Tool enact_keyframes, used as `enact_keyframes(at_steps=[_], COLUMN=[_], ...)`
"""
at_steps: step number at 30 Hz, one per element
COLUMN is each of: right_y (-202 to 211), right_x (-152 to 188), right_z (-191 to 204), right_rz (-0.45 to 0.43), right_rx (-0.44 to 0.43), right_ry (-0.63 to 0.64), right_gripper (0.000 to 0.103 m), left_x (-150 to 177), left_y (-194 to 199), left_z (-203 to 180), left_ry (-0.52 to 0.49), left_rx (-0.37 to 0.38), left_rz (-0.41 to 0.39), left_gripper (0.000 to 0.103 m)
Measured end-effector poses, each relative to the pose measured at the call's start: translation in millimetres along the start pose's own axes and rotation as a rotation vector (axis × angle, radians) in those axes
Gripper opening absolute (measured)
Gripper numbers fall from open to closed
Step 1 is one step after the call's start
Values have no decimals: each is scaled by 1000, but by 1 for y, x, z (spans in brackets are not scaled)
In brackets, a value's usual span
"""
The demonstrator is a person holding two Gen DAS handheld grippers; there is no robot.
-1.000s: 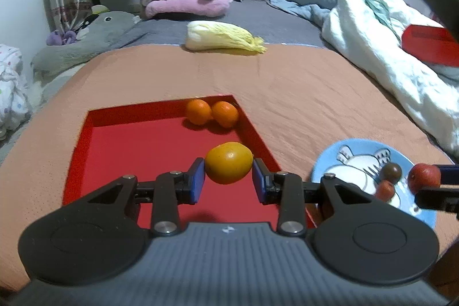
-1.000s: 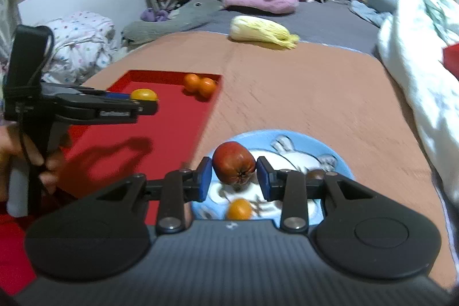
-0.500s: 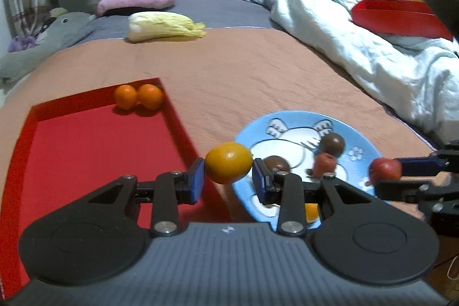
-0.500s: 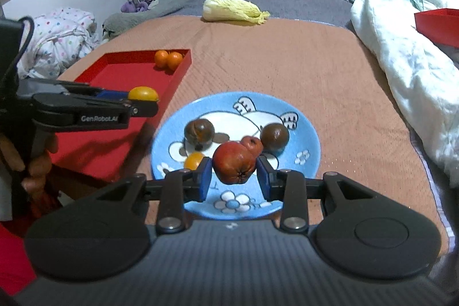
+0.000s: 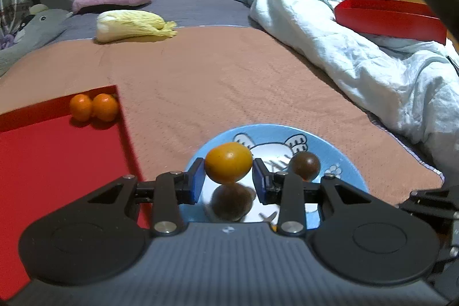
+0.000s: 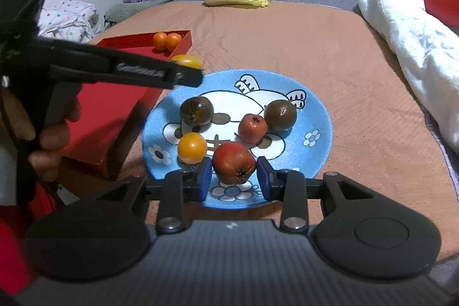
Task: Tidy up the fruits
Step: 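Carry the held orange and red tomato over to the blue plate, then open the left tool to drop the orange while the right tool releases the tomato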
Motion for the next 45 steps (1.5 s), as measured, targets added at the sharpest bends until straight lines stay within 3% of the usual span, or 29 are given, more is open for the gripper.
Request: enact_keyframes(at_steps=[24, 30, 37, 45], right_y=[-19, -17, -19, -27], right_x=[4, 3, -3, -15], right_z=[4, 4, -5, -16], right_rz=[37, 31, 14, 0], right_rx=[-25, -19, 12, 49], right_ry=[35, 37, 11, -8], right_gripper=[37, 37, 37, 38], left_x=[-10, -12, -10, 2], left_y=[-56, -44, -19, 17], left_z=[-20, -24, -16, 19], left_ry=[-97, -111, -109, -86], left_rx=[-29, -37, -50, -81], left_rz=[97, 70, 45, 12], left_gripper=[43, 64, 65, 66])
Point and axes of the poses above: each gripper's, at about its wrist camera, not at the fingertips, and y roughly against the way its jaws point, z to its left, x to its underside, the point moved 9 cm from there along -y, roughly the way its jaws point, and after that the axes turned 6 degrees about z, right-handed, at the moved point
